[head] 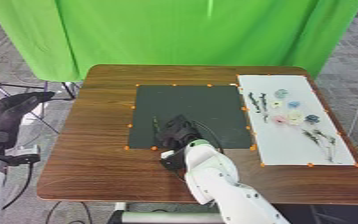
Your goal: Arrange flowers
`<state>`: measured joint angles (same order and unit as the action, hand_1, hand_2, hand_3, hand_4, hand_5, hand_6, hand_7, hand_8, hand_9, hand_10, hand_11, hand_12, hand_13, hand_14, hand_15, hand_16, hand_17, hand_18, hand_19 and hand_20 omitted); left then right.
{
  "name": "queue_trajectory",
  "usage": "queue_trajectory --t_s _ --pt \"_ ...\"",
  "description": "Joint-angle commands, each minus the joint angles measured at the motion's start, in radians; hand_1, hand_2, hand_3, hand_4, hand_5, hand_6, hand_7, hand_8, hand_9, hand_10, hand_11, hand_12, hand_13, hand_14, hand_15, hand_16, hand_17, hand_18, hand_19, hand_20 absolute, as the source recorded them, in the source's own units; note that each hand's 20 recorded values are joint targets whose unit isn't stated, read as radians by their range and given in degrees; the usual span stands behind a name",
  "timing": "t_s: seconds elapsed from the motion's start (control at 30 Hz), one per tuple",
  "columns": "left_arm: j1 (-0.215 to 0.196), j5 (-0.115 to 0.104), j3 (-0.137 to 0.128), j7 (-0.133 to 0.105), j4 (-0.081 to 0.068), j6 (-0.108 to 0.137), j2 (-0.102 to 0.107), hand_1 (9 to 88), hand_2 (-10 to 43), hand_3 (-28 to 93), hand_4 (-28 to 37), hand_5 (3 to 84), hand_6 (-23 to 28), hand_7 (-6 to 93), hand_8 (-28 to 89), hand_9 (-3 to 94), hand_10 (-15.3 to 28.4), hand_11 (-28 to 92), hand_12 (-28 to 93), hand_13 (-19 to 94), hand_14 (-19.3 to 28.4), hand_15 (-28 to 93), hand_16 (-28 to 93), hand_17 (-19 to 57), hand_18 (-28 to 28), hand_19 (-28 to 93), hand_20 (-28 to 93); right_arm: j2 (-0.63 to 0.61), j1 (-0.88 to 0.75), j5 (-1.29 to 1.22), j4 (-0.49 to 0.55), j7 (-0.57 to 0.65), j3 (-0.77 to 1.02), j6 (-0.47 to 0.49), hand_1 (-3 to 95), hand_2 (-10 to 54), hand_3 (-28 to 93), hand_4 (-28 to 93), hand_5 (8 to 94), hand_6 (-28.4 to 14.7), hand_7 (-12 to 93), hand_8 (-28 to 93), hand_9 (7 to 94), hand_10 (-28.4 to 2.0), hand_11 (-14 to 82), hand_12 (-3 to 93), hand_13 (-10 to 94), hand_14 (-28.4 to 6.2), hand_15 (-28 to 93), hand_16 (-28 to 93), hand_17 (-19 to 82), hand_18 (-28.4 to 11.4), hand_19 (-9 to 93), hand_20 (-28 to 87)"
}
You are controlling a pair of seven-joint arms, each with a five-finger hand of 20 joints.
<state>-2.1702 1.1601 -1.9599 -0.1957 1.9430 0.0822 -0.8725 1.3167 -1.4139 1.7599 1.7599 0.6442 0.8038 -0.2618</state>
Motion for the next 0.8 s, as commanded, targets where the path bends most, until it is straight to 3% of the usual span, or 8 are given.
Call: queue_trajectory --t_s 0.03,0.8 --pt "-0.01 0.007 -0.005 0.017 0.008 -0.027 -0.011 21.0 -2.6 65 -22.2 51.0 2.8 15.1 -6 41.8 13.0 14 11 26 13.7 6 1 1.4 8.8 0 13 0.01 -0.016 0.006 -0.01 0.005 -0.005 -0.02 63.1 -9.5 53 -5 78.1 -6.3 37 17 93.7 -12.2 36.6 20.0 94 -2.8 59 16 78 -4.6 87 27" --pt "0.012 0.014 -0.002 0.033 -0.001 -0.058 -0.01 21.4 -2.9 65 -21.4 50.6 2.9 14.9 -6 40.9 12.9 14 11 26 13.8 6 2 1.2 9.0 0 13 0.003 -0.031 -0.021 0.027 -0.02 0.031 0.014 59.4 -9.5 51 -2 78.0 -5.8 37 17 93.7 -11.7 35.0 21.2 94 -2.7 58 16 78 -4.5 84 31"
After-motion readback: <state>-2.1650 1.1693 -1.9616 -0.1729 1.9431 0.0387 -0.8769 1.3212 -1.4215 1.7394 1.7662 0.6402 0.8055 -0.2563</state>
